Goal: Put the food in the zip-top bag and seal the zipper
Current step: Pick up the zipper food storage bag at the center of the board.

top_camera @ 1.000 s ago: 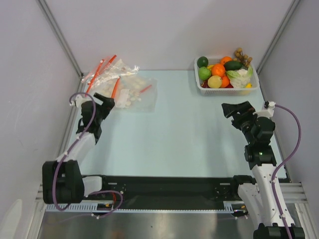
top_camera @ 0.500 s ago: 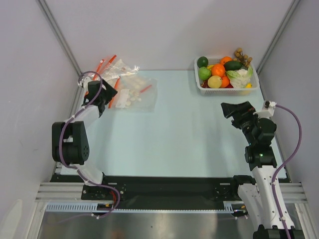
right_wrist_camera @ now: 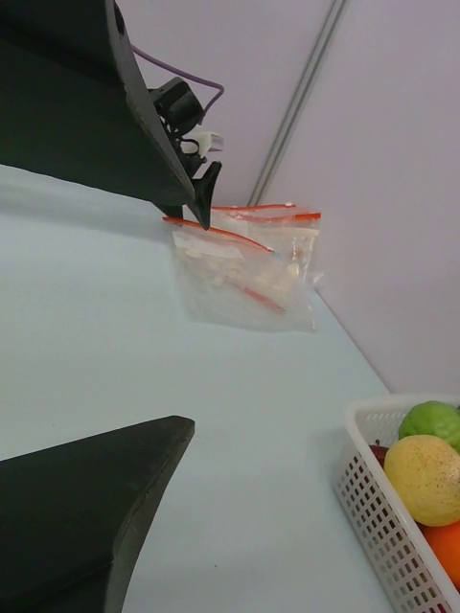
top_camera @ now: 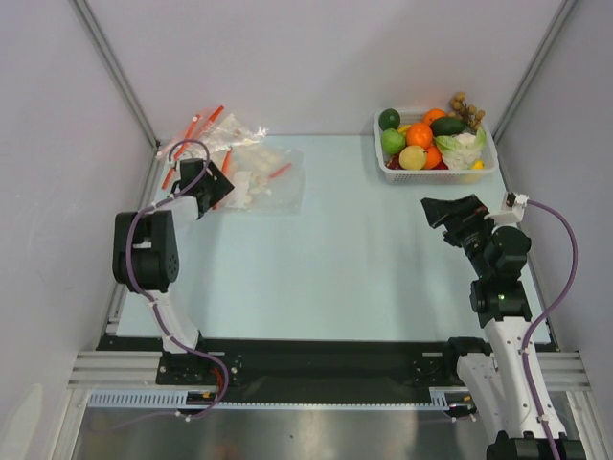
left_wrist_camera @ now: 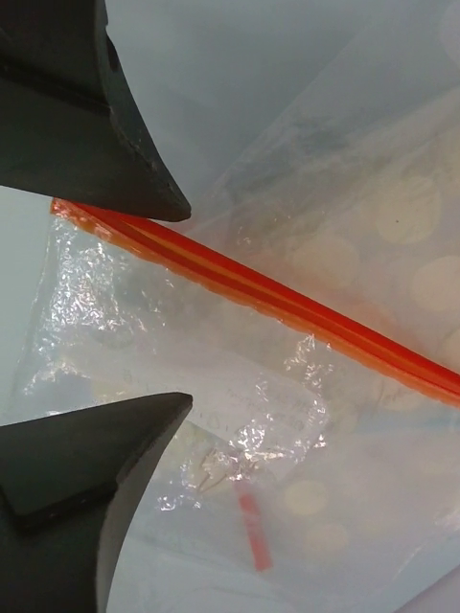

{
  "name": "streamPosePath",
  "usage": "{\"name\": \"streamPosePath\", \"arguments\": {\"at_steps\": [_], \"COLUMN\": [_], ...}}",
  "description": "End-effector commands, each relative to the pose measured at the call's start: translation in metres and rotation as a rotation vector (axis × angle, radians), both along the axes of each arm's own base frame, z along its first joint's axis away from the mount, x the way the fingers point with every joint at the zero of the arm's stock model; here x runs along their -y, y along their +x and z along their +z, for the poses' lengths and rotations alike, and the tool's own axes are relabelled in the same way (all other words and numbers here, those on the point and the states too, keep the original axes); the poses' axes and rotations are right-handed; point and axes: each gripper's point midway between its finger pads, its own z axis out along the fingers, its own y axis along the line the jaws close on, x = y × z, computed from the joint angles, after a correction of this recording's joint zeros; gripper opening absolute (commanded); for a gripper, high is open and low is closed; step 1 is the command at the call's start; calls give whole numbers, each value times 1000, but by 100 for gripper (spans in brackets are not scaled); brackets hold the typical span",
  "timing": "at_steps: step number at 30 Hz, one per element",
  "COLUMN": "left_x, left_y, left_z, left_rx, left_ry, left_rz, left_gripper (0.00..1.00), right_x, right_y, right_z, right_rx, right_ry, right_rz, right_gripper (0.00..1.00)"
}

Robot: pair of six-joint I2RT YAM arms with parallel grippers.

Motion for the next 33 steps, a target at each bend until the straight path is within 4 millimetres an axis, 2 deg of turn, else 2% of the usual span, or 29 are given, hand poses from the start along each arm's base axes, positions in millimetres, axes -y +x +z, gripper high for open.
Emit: {"name": "streamPosePath", "arguments": {"at_steps": [1, 2, 4, 5, 7, 8, 10, 11, 12, 13, 14, 15, 17, 22, 23, 26, 28, 29, 30, 31, 32, 33], "left_x": [7, 11, 15, 22, 28, 35, 43, 51, 53, 51, 69, 71, 81, 99, 110, 135, 146, 162, 170, 180, 202, 210], "left_y": [17, 18, 18, 17, 20, 14, 13, 11, 10, 9, 1, -1, -12, -38, -50, -76, -92, -109, -121, -131, -150, -162], "left_z": [11, 8, 11, 18, 30, 30, 35, 33, 35, 37, 32, 41, 43, 62, 68, 88, 94, 90, 107, 113, 111, 122], "left_rx": [54, 56, 73, 112, 178, 184, 214, 212, 216, 221, 208, 228, 229, 236, 248, 285, 296, 289, 334, 360, 361, 389], "left_ry": [-18, -31, -38, -57, -88, -109, -122, -127, -128, -123, -127, -120, -117, -108, -121, -148, -147, -133, -132, -124, -118, -117], "left_rz": [-56, -75, -99, -123, -144, -169, -194, -216, -217, -208, -237, -228, -236, -228, -251, -310, -331, -355, -370, -403, -464, -495], "left_gripper": [77, 68, 57, 48, 39, 30, 22, 13, 10, 9, 9, 8, 8, 7, 6, 4, 3, 3, 3, 3, 3, 3], "right_x": [-2, -2, -2, -2, -3, -3, -3, -4, -4, -4, -4, -5, -6, -12, -16, -32, -52, -58, -65, -79, -89, -95], "right_y": [0, 0, 0, 0, 0, 1, 1, 1, 2, 2, 3, 4, 5, 10, 11, 16, 15, 19, 19, 18, 19, 20], "right_z": [12, 13, 13, 13, 12, 11, 11, 11, 10, 10, 8, 7, 5, -7, -6, -17, -19, -25, -29, -26, -35, -36], "right_rx": [57, 59, 59, 59, 56, 53, 53, 53, 47, 49, 44, 41, 33, 4, 12, -1, -2, -17, -18, -5, -31, -23], "right_ry": [-16, -14, -14, -15, -17, -16, -17, -17, -17, -17, -15, -15, -14, -20, -23, -42, -61, -74, -103, -127, -148, -197], "right_rz": [19, 20, 20, 19, 22, 22, 25, 28, 30, 31, 33, 37, 43, 82, 102, 191, 271, 292, 320, 361, 390, 409], "right_gripper": [100, 100, 100, 100, 100, 100, 100, 100, 100, 100, 100, 100, 100, 99, 99, 98, 98, 97, 97, 96, 95, 94]}}
